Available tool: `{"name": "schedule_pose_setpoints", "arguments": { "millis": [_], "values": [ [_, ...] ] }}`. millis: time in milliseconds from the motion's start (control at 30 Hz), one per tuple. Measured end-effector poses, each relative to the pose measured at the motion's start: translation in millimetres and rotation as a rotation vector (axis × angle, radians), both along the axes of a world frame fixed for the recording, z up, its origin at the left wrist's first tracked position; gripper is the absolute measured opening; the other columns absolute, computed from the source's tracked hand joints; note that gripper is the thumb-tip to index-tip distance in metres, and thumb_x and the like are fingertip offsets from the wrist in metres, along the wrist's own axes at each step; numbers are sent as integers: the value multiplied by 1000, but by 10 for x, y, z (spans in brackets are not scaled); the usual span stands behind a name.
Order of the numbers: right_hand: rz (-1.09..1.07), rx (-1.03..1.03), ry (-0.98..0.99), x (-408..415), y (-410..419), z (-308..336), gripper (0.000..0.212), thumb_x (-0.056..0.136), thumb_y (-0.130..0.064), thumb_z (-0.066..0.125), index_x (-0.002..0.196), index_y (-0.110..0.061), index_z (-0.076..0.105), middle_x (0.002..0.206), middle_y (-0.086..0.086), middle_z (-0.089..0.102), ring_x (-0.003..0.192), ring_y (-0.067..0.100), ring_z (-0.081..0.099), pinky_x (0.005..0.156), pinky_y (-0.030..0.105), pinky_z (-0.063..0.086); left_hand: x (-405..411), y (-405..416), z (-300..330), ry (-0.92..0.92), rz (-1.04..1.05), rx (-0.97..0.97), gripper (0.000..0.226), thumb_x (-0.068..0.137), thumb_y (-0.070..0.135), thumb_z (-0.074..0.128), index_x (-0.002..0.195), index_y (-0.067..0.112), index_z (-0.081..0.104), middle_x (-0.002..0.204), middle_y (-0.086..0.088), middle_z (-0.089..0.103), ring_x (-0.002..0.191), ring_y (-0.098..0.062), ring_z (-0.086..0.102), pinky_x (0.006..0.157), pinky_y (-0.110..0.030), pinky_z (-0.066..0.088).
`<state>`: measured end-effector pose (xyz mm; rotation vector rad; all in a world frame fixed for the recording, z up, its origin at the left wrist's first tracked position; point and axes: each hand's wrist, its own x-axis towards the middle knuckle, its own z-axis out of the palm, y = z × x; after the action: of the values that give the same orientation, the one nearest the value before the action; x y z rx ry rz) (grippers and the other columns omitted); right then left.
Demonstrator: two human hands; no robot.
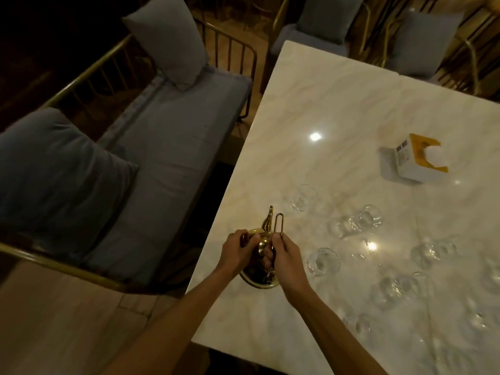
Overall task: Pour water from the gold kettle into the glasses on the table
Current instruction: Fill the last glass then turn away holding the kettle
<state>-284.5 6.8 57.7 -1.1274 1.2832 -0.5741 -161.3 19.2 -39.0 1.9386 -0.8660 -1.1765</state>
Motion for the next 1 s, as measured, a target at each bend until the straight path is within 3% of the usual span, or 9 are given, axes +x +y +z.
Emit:
{"name": "schedule_pose_setpoints", "arguments": {
  "millis": [133, 233, 433, 567, 700, 900, 1000],
  "values": [
    [-58, 25, -8, 81, 0, -110, 36, 109, -25, 38, 100, 6, 54, 63, -1, 46, 57, 13, 43, 55, 23, 40, 95, -78, -134, 36, -62, 24, 45, 97, 42, 60, 131, 13, 59, 115, -3, 61, 105, -17, 59, 86, -25, 45],
    [-53, 7, 5, 136, 5, -162, 38, 109, -25, 36, 101, 9, 53, 62, -1, 46, 57, 12, 43, 56, 23, 41, 153, -114, -204, 56, -90, 16, 43, 97, 41, 60, 130, 13, 59, 113, -3, 60, 103, -18, 59, 85, -25, 44],
    [2, -17, -23, 276, 54, -206, 32, 109, -25, 35, 87, -10, 53, 65, -1, 47, 60, 15, 44, 59, 24, 42, 260, -160, -292, 99, -118, 21, 40, 99, 38, 59, 131, 15, 59, 119, -6, 61, 111, -21, 60, 92, -30, 48],
    [-15, 10, -47, 325, 68, -213, 32, 109, -24, 34, 87, -9, 52, 66, 0, 49, 61, 14, 46, 60, 21, 45, 318, -176, -332, 105, -151, 18, 43, 99, 39, 57, 135, 15, 57, 123, -5, 59, 112, -19, 57, 94, -29, 47],
    [-32, 28, -57, 351, 90, -239, 34, 110, -27, 34, 89, -9, 55, 69, 3, 51, 64, 16, 49, 65, 23, 47, 396, -170, -372, 100, -192, 33, 66, 87, 61, 56, 135, 17, 57, 127, -7, 61, 116, -22, 59, 102, -39, 51],
    [-66, 47, -52, 324, 104, -247, 50, 109, -37, 28, 87, -3, 58, 70, 6, 58, 68, 16, 57, 75, 29, 52, 440, -139, -414, 84, -238, 13, 50, 98, 48, 56, 137, 18, 54, 127, -6, 58, 116, -20, 58, 94, -29, 47],
    [-88, 42, -43, 267, 104, -236, 50, 109, -36, 27, 98, -2, 61, 76, 8, 64, 73, 10, 64, 81, 24, 54, 433, -121, -403, 102, -249, 1, 53, 97, 51, 55, 139, 18, 54, 127, -7, 58, 117, -21, 58, 99, -33, 50]
  ]
}}
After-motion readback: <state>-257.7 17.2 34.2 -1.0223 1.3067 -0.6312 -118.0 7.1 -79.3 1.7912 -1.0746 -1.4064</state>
